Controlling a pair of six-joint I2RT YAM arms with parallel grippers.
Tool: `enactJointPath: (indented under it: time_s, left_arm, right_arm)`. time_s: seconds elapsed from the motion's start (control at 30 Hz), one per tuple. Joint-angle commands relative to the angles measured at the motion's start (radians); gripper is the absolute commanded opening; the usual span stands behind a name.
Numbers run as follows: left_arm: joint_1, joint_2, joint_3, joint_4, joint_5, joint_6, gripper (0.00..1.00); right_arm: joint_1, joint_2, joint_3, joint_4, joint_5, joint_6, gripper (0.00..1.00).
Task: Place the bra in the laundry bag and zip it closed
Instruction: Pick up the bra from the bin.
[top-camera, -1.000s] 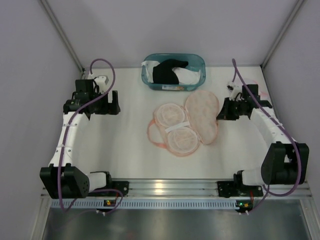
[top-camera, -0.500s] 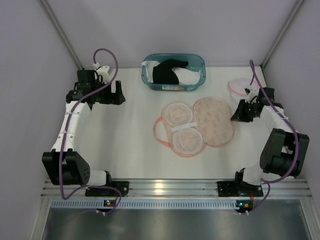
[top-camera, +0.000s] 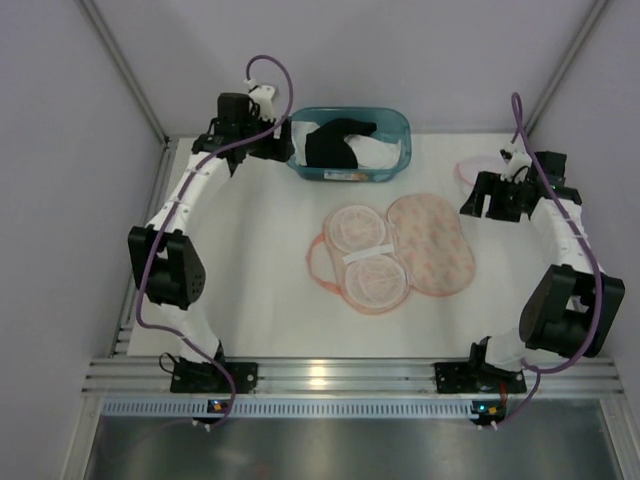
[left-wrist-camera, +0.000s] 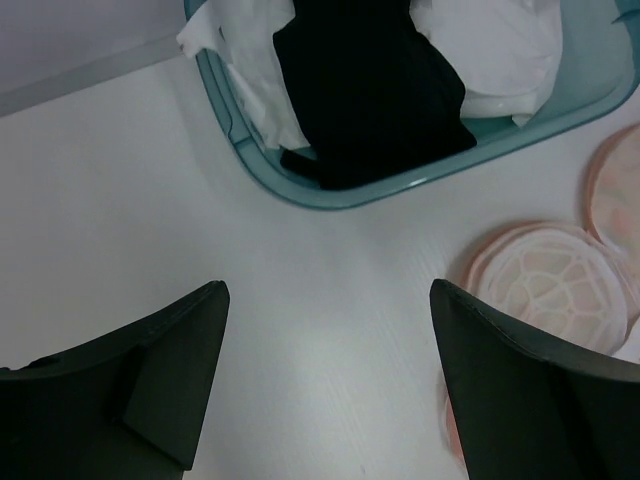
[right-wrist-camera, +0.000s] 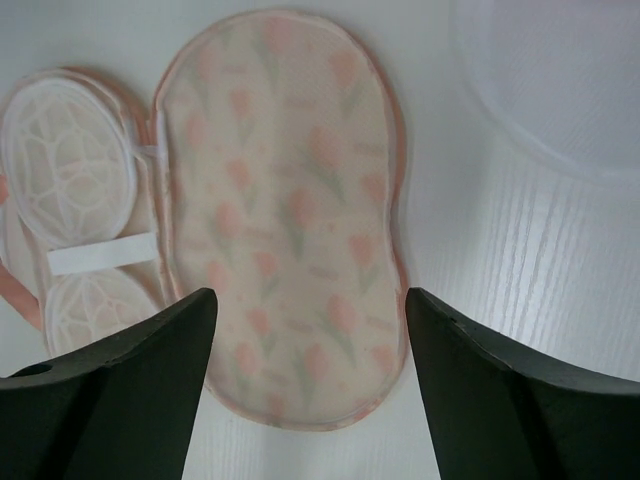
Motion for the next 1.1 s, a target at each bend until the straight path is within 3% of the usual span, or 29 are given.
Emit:
enactJointPath:
  time_s: [0.0,0.3,0.63,0.83,1.0,1.07]
  left_arm:
    - [-0.064,0.101,0.107,0.145,-0.106,-0.054,0.87]
    - [-0.227,0.461,0.435,0.306,-0.445,-0.116,0.88]
    - [-0.305,0.711,0.557,0.552,-0.656,-0.002,0.94]
    - [-0.305,0.779,0.598,0.555,-0.642,0.012,0.93]
    - [-0.306,0.805,0.598,0.555,-0.650,0.032,0.87]
    - [-0.306,0.805,0.600,0.545,-0.662,0.030,0.81]
  right_arm:
    - [-0.002,0.007,0.064,-0.002,-0.069,0.023,0.77]
    - [0.042,0.015,-0.007,0.039,-0.072,0.044,0.78]
    - [0.074,0.021,-0.060,0.048,-0.084,0.046,0.80]
    - [0.080,0.029,-0.071,0.054,-0.084,0.049,0.80]
    - [0.080,0.029,-0.059,0.042,-0.089,0.047,0.80]
    - [0.082,0.024,-0.054,0.036,-0.092,0.047,0.80]
